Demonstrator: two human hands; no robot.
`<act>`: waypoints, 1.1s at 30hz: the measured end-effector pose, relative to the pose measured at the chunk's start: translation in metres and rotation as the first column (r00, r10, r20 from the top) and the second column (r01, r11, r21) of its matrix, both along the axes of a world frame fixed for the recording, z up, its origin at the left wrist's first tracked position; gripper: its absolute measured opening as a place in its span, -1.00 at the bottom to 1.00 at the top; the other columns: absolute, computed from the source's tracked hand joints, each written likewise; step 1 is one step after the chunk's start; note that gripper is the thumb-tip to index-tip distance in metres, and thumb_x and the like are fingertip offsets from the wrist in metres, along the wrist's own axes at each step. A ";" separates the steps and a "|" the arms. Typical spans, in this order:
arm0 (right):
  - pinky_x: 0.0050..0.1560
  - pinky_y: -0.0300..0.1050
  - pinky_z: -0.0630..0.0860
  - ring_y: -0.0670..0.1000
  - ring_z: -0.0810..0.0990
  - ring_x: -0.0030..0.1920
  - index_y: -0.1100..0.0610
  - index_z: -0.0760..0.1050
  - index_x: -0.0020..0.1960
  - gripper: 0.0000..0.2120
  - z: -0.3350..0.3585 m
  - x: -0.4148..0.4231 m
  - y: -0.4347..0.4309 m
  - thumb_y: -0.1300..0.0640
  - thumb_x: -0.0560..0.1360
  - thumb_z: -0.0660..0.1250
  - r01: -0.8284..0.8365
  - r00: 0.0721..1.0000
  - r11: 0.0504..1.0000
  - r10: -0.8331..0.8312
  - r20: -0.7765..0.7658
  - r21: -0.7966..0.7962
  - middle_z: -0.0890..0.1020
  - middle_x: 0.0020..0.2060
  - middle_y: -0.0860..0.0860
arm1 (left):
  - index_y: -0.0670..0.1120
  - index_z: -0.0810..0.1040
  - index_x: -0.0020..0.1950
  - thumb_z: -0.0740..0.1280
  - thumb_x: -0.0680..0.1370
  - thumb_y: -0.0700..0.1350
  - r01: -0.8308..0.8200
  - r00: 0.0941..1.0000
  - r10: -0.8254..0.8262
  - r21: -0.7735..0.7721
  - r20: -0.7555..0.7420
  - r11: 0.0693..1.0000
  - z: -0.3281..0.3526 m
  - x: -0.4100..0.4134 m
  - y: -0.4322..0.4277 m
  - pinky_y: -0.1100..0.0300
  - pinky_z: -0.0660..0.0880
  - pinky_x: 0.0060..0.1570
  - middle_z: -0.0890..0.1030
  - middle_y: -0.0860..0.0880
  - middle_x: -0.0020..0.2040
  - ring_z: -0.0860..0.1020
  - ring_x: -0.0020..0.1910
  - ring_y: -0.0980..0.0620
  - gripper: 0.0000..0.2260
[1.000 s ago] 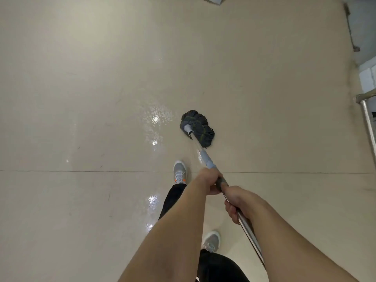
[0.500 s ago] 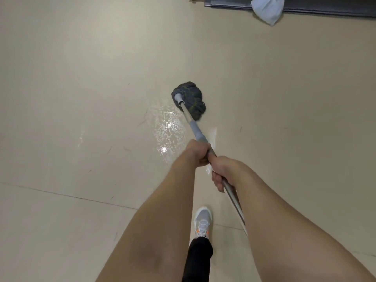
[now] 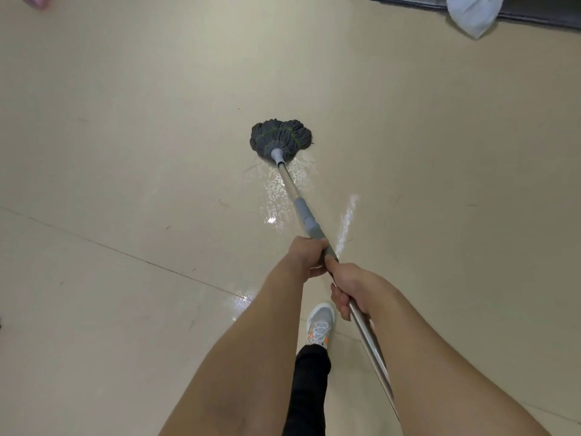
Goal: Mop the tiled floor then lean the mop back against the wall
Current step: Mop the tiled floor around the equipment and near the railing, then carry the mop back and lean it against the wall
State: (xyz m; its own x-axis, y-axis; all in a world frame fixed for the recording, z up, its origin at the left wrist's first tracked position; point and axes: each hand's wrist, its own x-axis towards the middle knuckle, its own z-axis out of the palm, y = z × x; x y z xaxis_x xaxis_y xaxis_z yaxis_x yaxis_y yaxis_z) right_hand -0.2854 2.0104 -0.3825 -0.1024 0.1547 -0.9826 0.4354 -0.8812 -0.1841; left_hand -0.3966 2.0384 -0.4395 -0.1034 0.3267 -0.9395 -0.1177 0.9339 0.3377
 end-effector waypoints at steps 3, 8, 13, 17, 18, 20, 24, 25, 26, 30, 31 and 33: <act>-0.57 -0.18 0.33 0.00 0.31 -0.67 0.19 0.31 -0.46 -0.30 0.015 0.023 -0.053 -0.28 0.64 -0.04 -0.087 0.996 0.995 0.087 0.017 0.044 0.33 -0.59 0.09 | -0.28 0.51 0.23 0.35 0.56 -0.17 0.002 1.000 -0.002 0.001 0.007 1.000 0.019 0.024 -0.056 0.04 0.65 -0.23 0.67 -0.24 0.07 0.67 -0.13 -0.13 -0.71; -0.60 -0.18 0.33 0.01 0.32 -0.66 0.22 0.36 -0.39 -0.29 0.049 0.078 -0.156 -0.30 0.63 -0.08 -0.236 0.970 0.972 0.235 0.058 0.010 0.37 -0.55 0.12 | -0.32 0.46 0.24 0.31 0.58 -0.24 -0.057 0.997 0.057 -0.001 0.043 0.998 0.066 0.077 -0.167 0.07 0.64 -0.34 0.62 -0.25 -0.02 0.64 -0.19 -0.13 -0.74; -0.11 -0.04 0.51 0.12 0.45 -0.54 0.43 0.48 -0.04 -0.23 0.112 0.153 -0.292 -0.21 0.67 -0.20 -0.519 0.839 0.854 0.518 0.165 -0.039 0.45 -0.66 0.18 | -0.24 0.43 -0.17 0.22 0.58 -0.34 -0.100 0.984 0.112 -0.089 0.137 0.991 0.126 0.161 -0.313 -0.01 0.60 -0.14 0.54 -0.18 -0.28 0.56 -0.30 -0.08 -0.87; -0.33 -0.13 0.41 0.10 0.41 -0.50 0.46 0.46 0.13 -0.25 0.167 0.206 -0.367 -0.17 0.69 -0.20 -0.637 0.736 0.763 0.643 0.209 -0.105 0.45 -0.64 0.19 | -0.20 0.37 -0.22 0.08 0.60 -0.35 -0.107 0.972 0.131 -0.125 0.196 0.986 0.162 0.221 -0.400 0.21 0.58 -0.45 0.44 -0.10 -0.41 0.44 -0.43 -0.01 -0.78; -0.41 -0.16 0.34 0.07 0.37 -0.51 0.38 0.44 0.09 -0.33 0.177 0.217 -0.381 -0.18 0.69 -0.16 -0.636 0.726 0.762 0.645 0.237 -0.123 0.44 -0.66 0.15 | -0.21 0.38 -0.16 0.05 0.62 -0.33 -0.102 0.972 0.128 -0.137 0.199 0.985 0.171 0.231 -0.416 0.26 0.54 -0.55 0.41 -0.10 -0.38 0.43 -0.47 -0.01 -0.79; -0.41 -0.19 0.29 0.02 0.32 -0.48 0.24 0.42 0.11 -0.50 0.204 0.235 -0.402 -0.17 0.68 -0.04 -0.609 0.721 0.777 0.626 0.297 -0.160 0.46 -0.51 0.09 | -0.22 0.41 0.08 0.01 0.65 -0.23 0.064 0.984 -0.043 -0.112 0.174 0.992 0.193 0.245 -0.440 0.29 0.51 -0.58 0.42 -0.11 -0.37 0.46 -0.57 0.00 -0.81; -0.10 -0.10 0.42 0.07 0.46 -0.31 0.13 0.43 -0.25 -0.58 0.245 0.250 -0.416 -0.13 0.63 0.10 -0.851 0.407 0.505 0.806 0.430 -0.141 0.49 -0.33 0.04 | 0.06 0.36 0.49 0.14 0.60 -0.22 0.722 0.691 -0.721 0.088 -0.043 0.687 0.225 0.261 -0.463 0.19 0.51 -0.33 0.60 -0.13 -0.01 0.63 -0.15 -0.13 -0.54; -0.06 -0.10 0.43 0.10 0.50 -0.25 0.11 0.42 -0.29 -0.61 0.255 0.250 -0.416 -0.12 0.59 0.18 -0.875 0.352 0.459 0.823 0.446 -0.155 0.50 -0.32 0.03 | 0.05 0.43 0.44 0.23 0.57 -0.22 0.844 0.535 -0.830 0.132 -0.158 0.519 0.232 0.263 -0.466 0.18 0.49 -0.30 0.60 -0.11 0.06 0.62 -0.02 -0.16 -0.56; -0.04 -0.11 0.44 0.10 0.52 -0.20 0.09 0.43 -0.30 -0.65 0.265 0.249 -0.416 -0.11 0.56 0.27 -0.891 0.308 0.422 0.834 0.458 -0.169 0.50 -0.30 0.02 | 0.03 0.50 0.35 0.32 0.53 -0.16 0.935 0.354 -0.890 0.135 -0.288 0.329 0.239 0.266 -0.467 0.17 0.48 -0.24 0.60 -0.09 0.08 0.60 0.09 -0.15 -0.62; -0.07 -0.10 0.42 0.00 0.49 -0.29 0.06 0.44 -0.30 -0.69 0.307 0.243 -0.419 -0.04 0.47 0.49 -0.916 0.219 0.349 0.848 0.483 -0.196 0.50 -0.29 -0.04 | 0.01 0.57 0.21 0.45 0.44 0.08 0.997 0.051 -0.840 0.073 -0.540 0.014 0.259 0.270 -0.470 0.05 0.45 0.02 0.42 -0.05 0.09 0.46 0.09 -0.12 -0.63; -0.07 -0.10 0.40 0.00 0.49 -0.26 0.06 0.45 -0.28 -0.71 0.316 0.241 -0.420 -0.03 0.47 0.48 -0.918 0.195 0.336 0.845 0.498 -0.210 0.50 -0.27 -0.05 | -0.03 0.58 0.17 0.45 0.46 0.05 0.991 0.096 -0.833 0.130 -0.545 0.029 0.262 0.267 -0.471 0.03 0.47 0.05 0.48 -0.06 0.10 0.49 0.09 -0.12 -0.67; -0.06 -0.09 0.39 0.04 0.51 -0.13 0.05 0.51 -0.19 -0.81 0.331 0.233 -0.423 -0.03 0.48 0.44 -0.932 0.103 0.276 0.823 0.558 -0.234 0.51 -0.23 -0.07 | -0.09 0.59 0.12 0.39 0.52 -0.01 0.965 0.202 -0.834 0.250 -0.513 0.079 0.261 0.260 -0.473 0.02 0.51 0.04 0.60 -0.07 0.03 0.57 0.07 -0.13 -0.76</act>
State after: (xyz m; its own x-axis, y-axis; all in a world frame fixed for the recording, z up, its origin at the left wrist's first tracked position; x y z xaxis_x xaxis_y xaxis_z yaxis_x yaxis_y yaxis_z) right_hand -0.0527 1.5876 -0.0520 0.1854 0.4461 -0.8756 0.9305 0.2069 0.3024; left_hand -0.1370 1.5652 -0.1781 0.4522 0.6247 -0.6365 0.8206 -0.0118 0.5714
